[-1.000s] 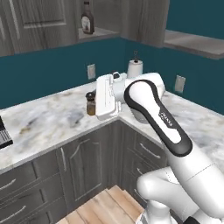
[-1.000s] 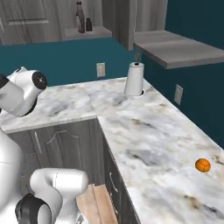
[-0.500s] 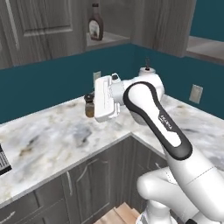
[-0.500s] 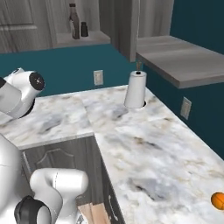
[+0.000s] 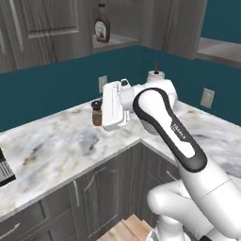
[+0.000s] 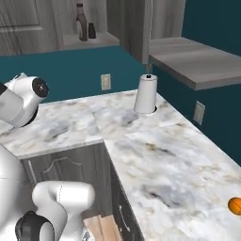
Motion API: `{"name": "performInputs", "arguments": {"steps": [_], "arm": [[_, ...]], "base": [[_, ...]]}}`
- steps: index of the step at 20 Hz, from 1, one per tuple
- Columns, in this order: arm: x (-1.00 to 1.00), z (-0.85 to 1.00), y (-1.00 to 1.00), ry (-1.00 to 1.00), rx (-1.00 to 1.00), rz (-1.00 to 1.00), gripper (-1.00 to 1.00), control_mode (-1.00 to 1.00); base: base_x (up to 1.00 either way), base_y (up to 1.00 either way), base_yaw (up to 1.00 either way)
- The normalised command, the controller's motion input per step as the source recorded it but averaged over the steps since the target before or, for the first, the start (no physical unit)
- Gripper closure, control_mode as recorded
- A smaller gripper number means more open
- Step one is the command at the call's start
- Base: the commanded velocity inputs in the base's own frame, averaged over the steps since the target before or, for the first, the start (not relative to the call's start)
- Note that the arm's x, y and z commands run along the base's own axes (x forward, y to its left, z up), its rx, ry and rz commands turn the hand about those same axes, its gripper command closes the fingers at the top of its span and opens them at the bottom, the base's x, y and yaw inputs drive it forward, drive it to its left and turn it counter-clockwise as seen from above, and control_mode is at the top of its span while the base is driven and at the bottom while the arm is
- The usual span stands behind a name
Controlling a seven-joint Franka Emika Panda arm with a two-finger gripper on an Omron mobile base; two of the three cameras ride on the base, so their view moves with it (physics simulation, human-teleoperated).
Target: There are various items on the counter. Only move the condiments/shakers into the cabinet.
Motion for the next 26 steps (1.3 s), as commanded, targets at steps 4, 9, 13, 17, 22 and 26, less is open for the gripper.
{"name": "performInputs", "arguments": {"steps": [4, 9, 13, 17, 22, 26], "arm": [[0.0, 0.0, 0.0, 0.0, 0.0, 0.0, 1.0, 1.0], [0.0, 0.0, 0.0, 0.0, 0.0, 0.0, 1.0, 1.0], [0.0, 0.0, 0.0, 0.0, 0.0, 0.0, 1.0, 1.0], [0.0, 0.0, 0.0, 0.0, 0.0, 0.0, 1.0, 1.0], [0.0, 0.0, 0.0, 0.0, 0.0, 0.0, 1.0, 1.0], [0.15, 0.14, -0.16, 0.01, 0.03, -0.09, 1.0, -1.0]], "base": [[0.36, 0.05, 0.32], [0.98, 0.0, 0.09], [1.0, 0.0, 0.0], [1.0, -0.24, -0.07], [1.0, -0.34, -0.31], [0.72, -0.27, -0.27]]}}
